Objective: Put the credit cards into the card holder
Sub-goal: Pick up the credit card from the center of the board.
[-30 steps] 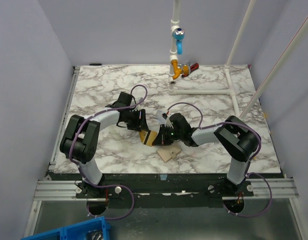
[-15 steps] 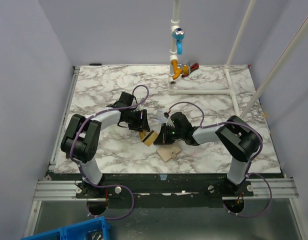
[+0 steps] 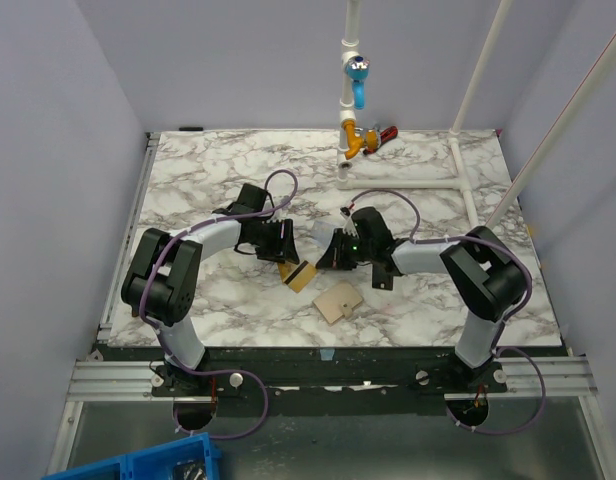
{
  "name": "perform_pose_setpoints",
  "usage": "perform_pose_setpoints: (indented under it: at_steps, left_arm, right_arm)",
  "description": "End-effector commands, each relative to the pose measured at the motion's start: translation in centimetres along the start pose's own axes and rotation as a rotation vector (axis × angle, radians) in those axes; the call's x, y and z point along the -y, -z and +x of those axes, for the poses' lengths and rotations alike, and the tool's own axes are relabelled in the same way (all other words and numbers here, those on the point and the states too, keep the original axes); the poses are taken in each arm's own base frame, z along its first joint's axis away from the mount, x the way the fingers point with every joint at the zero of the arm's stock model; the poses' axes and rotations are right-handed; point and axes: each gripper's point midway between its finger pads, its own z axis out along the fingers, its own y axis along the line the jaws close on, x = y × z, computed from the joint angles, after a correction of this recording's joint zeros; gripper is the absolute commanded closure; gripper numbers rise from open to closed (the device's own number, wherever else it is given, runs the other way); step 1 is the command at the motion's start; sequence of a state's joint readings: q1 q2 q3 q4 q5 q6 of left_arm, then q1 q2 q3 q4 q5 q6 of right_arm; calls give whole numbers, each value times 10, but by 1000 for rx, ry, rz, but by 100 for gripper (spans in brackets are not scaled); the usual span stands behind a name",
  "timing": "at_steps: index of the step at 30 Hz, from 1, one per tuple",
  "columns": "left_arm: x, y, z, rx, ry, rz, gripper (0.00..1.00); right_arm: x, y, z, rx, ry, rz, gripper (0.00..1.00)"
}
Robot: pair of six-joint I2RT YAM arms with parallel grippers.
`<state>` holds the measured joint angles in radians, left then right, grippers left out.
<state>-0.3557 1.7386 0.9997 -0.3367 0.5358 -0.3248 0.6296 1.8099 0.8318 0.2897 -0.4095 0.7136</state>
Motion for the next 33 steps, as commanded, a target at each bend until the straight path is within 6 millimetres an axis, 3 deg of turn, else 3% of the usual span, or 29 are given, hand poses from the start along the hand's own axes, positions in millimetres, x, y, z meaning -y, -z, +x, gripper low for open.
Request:
perform_pose_setpoints:
  at_steps: [1, 12, 18, 33]
  left_arm:
    - [8, 6, -8, 22, -35, 14, 47]
    - [8, 8, -8, 21, -55, 9, 47]
    - [6, 10, -5, 3, -67, -4, 47]
    - [13, 4, 32, -94, -104, 13, 50]
  right_arm:
    - [-2, -7, 1, -15, -17, -29, 99]
    - [19, -18, 17, -40, -55, 5, 99]
    - [37, -15, 36, -74, -71, 57, 99]
    - [64, -14, 71, -133, -71, 145, 99]
